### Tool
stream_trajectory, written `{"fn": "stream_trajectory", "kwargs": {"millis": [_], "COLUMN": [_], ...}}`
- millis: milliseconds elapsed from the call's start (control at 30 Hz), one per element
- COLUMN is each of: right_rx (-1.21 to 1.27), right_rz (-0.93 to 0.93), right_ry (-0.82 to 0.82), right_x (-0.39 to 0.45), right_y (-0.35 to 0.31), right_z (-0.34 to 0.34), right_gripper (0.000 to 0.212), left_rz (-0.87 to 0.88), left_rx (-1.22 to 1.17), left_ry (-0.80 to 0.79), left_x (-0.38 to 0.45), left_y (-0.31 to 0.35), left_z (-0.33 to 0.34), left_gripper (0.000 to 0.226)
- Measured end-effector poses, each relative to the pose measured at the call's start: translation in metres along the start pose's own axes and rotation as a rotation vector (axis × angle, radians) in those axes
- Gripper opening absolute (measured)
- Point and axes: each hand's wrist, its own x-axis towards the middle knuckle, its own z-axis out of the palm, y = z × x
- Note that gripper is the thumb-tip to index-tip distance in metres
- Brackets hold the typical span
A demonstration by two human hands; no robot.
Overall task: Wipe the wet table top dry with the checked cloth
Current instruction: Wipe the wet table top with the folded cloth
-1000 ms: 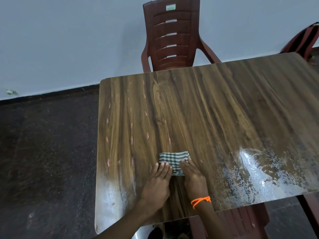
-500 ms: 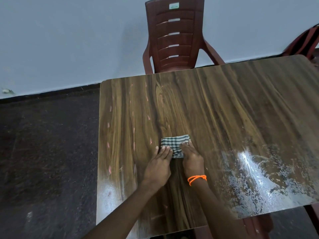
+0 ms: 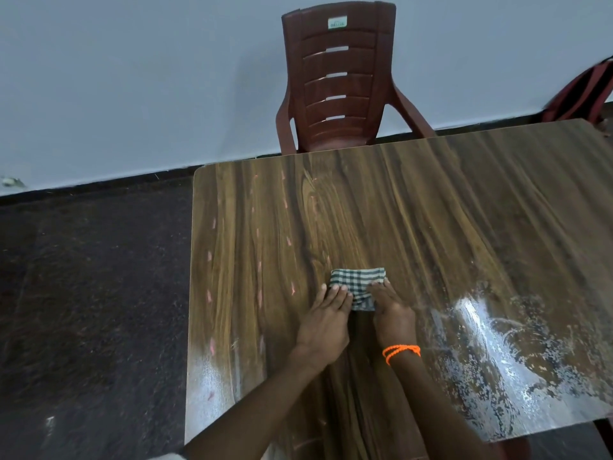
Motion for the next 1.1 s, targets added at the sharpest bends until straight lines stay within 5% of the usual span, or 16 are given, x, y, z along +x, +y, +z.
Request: {"fn": "stream_trajectory", "kwargs": {"millis": [400, 767, 1100], "right_rx": [-0.049, -0.040, 0.009], "right_rz": [-0.194, -0.024, -0.172], "right_ry": [-0.157, -0.022, -0.096], "right_x": [0.001, 0.073, 0.060], "right_y": [-0.023, -0.016, -0.033], "right_z": [0.025, 0.016, 0.034], "right_gripper": [0.054, 0.048, 0.050], "left_rz": [-0.014, -0.014, -0.051], "left_rx": [0.016, 0.039, 0.004], "left_ry": [0.017, 0.008, 0.061], "left_x": [-0.033, 0.047, 0.018], "left_y": [-0.040, -0.042, -0.066], "left_z": [-0.001, -0.026, -0.012], "left_gripper": [0.071, 0.071, 0.077]}}
